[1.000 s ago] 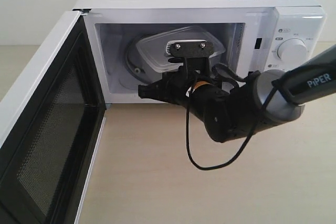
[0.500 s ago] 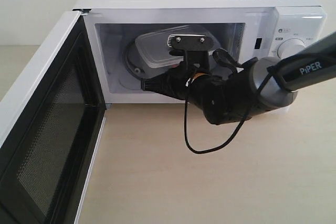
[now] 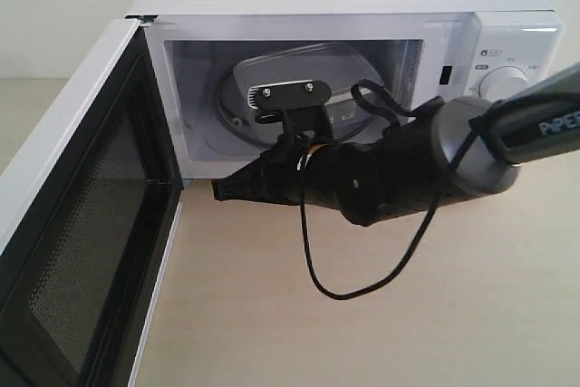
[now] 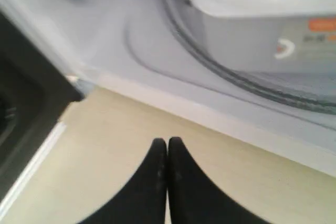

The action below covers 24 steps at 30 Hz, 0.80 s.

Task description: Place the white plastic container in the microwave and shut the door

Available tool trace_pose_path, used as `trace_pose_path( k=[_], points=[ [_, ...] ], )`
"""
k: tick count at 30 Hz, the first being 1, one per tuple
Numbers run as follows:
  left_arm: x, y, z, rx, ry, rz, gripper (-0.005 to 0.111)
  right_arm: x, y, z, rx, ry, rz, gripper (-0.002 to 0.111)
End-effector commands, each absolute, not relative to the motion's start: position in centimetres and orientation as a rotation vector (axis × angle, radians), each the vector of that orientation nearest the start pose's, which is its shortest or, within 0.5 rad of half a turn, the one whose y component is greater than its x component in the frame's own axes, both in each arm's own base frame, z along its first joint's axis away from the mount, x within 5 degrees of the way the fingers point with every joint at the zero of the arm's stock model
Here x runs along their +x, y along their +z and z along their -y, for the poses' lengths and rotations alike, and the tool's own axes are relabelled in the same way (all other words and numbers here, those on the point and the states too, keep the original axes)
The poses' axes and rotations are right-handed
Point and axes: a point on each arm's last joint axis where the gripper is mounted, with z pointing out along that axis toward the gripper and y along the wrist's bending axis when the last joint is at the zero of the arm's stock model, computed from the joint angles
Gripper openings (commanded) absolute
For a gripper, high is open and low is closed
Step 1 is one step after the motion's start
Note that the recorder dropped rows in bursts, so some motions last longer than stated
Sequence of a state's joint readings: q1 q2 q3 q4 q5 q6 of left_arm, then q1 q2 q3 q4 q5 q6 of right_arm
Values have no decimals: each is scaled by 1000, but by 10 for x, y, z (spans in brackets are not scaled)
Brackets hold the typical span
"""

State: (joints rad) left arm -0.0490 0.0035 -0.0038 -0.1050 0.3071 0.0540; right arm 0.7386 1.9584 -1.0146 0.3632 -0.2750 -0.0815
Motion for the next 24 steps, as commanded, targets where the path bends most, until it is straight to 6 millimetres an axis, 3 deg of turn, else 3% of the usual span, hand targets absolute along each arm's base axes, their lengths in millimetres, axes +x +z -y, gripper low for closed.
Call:
trace_pose_path(
  k=[1,9,15,24],
  points=[
    [54,186,5,24,-93,-1789,4,275,167,-249,-518,469,-2096,0],
    [54,186,5,24,-93,-1789,4,221,182,-194,-494,451,-2025,0],
    [54,186,5,24,-93,-1789,4,185,201,-155,-501,417,-1854,0],
    [54,186,5,24,-93,-1789,4,171,225,-141,-489,435,-1744,0]
  ],
)
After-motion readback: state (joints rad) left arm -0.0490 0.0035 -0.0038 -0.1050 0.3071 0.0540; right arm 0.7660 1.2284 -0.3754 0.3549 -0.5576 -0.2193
